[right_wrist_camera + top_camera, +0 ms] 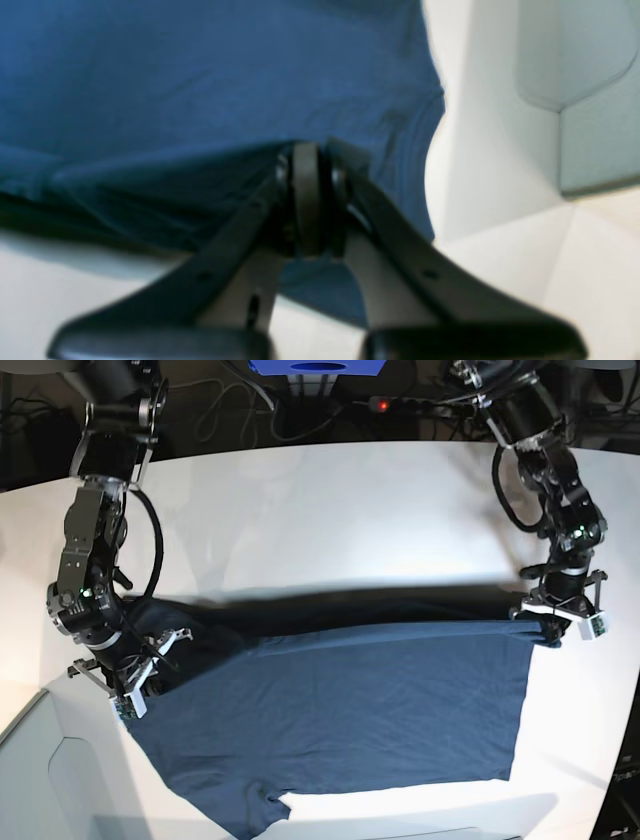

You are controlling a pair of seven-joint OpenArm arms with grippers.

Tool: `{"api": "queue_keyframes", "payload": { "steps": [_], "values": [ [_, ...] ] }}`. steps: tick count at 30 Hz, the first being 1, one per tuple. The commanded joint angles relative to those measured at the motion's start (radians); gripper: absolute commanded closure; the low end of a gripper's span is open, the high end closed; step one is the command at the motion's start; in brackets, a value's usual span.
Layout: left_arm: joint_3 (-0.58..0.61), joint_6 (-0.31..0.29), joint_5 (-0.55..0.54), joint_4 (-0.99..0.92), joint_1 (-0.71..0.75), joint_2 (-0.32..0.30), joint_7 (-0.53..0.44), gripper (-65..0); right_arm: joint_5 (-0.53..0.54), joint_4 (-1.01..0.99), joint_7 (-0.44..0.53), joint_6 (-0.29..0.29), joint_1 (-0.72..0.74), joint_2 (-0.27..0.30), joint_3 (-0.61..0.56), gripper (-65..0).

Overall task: Fold the T-shirt properly
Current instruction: 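Lift the shoulder corners and carry them toward the hem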

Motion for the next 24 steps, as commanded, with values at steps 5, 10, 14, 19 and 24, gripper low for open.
{"api": "queue_keyframes", "payload": {
  "steps": [5,10,14,19,24],
  "values": [
    [-0.003,0.0,-0.008,-0.032,-0.08,-0.016,-0.029,0.0,0.003,-0.092,0.083,0.016,0.104,0.006,0.003,-0.1],
    [0.05,0.0,-0.007,-0.083,-0.115,-0.033,-0.032,0.0,0.003,-0.228,0.136,0.016,0.175,0.006,0.003,-0.1],
    [0.127,0.0,-0.007,-0.112,-0.119,-0.046,-0.039,0.0,0.003,-0.308,0.186,0.016,0.215,0.011,-0.05,-0.1],
    [0.141,0.0,-0.007,-0.162,-0.157,-0.051,-0.039,0.0,0.003,-0.363,0.244,0.016,0.241,0.013,-0.11,-0.1],
    [0.138,0.0,-0.007,-0.196,-0.181,-0.053,-0.041,0.0,0.001,-0.389,0.252,0.016,0.288,0.008,-0.11,-0.1]
  ]
}}
